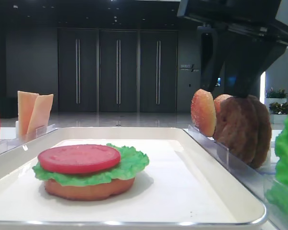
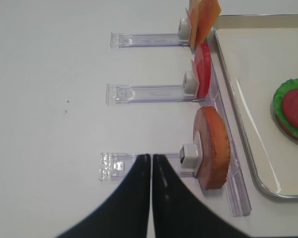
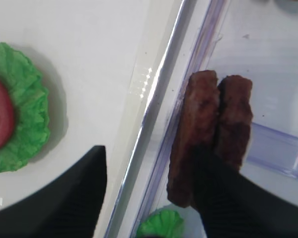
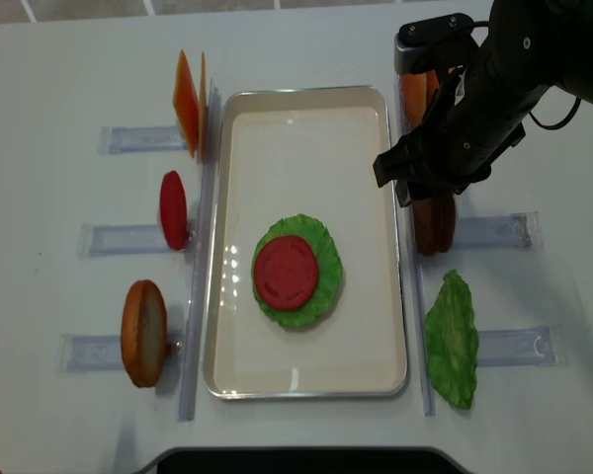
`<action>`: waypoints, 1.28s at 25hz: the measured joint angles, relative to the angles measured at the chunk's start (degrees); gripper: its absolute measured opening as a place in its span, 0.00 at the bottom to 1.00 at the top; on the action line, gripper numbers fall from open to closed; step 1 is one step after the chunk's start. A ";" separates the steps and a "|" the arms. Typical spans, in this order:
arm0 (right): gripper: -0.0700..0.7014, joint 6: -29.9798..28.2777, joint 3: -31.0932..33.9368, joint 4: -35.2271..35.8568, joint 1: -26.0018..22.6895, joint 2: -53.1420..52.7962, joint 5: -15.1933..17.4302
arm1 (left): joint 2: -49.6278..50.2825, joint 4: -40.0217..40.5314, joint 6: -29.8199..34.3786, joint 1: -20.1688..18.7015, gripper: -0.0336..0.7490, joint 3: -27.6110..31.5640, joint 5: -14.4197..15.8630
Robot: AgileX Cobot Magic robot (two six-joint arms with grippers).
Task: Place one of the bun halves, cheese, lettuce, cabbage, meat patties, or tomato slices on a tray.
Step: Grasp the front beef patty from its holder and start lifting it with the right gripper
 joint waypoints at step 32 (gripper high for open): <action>0.60 -2.80 -0.64 0.29 0.00 -0.04 0.36 | 0.00 0.00 -1.24 0.00 0.03 0.00 0.00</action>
